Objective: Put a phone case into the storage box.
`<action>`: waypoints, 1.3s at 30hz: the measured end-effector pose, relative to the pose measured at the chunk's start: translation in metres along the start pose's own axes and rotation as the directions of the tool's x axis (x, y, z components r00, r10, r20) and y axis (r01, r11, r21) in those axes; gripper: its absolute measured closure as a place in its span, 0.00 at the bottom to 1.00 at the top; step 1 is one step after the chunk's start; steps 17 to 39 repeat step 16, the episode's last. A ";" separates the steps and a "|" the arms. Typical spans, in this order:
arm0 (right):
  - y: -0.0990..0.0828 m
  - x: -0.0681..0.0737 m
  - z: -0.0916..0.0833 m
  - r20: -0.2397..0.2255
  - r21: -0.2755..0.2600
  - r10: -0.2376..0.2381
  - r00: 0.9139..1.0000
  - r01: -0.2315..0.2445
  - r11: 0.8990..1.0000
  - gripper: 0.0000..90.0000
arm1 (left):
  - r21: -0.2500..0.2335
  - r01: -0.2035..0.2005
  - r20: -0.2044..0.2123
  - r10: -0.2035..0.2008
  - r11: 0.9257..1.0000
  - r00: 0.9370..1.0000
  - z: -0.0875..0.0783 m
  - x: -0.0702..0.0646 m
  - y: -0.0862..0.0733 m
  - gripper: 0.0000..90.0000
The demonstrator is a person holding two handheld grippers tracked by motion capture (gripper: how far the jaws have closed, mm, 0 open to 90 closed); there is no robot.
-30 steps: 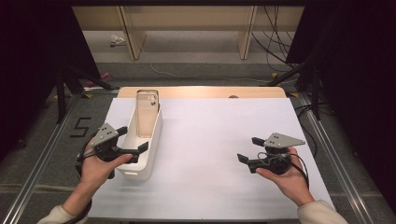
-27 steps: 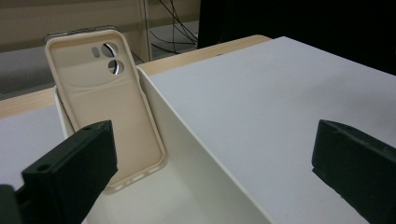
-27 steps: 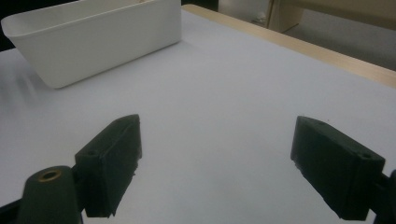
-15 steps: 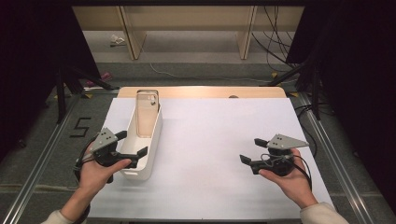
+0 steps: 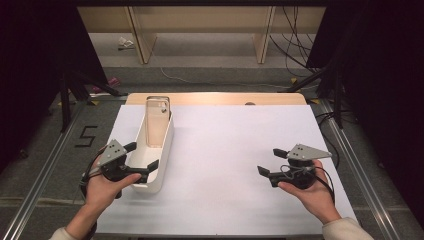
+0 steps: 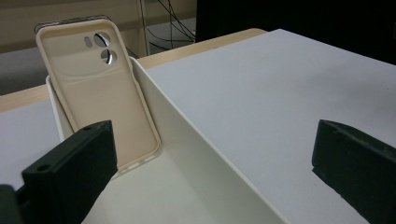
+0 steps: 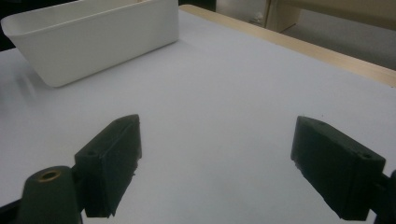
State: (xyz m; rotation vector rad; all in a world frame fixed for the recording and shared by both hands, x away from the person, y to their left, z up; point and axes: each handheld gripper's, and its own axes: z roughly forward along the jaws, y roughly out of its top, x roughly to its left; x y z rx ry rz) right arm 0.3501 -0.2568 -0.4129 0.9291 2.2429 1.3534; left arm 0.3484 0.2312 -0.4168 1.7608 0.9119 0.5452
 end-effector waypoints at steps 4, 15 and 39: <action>0.000 0.000 0.000 0.001 -0.001 -0.001 1.000 0.001 1.000 0.19 | 0.000 0.004 0.003 -0.004 1.000 1.000 0.000 0.000 -0.001 0.00; 0.000 0.000 0.001 0.000 0.002 0.002 1.000 -0.002 1.000 0.19 | 0.003 -0.002 0.005 0.002 1.000 1.000 0.002 -0.002 -0.003 0.00; 0.000 0.000 0.001 0.001 0.003 0.002 1.000 -0.002 1.000 0.19 | 0.004 -0.001 0.005 0.001 1.000 1.000 0.002 -0.002 -0.003 0.00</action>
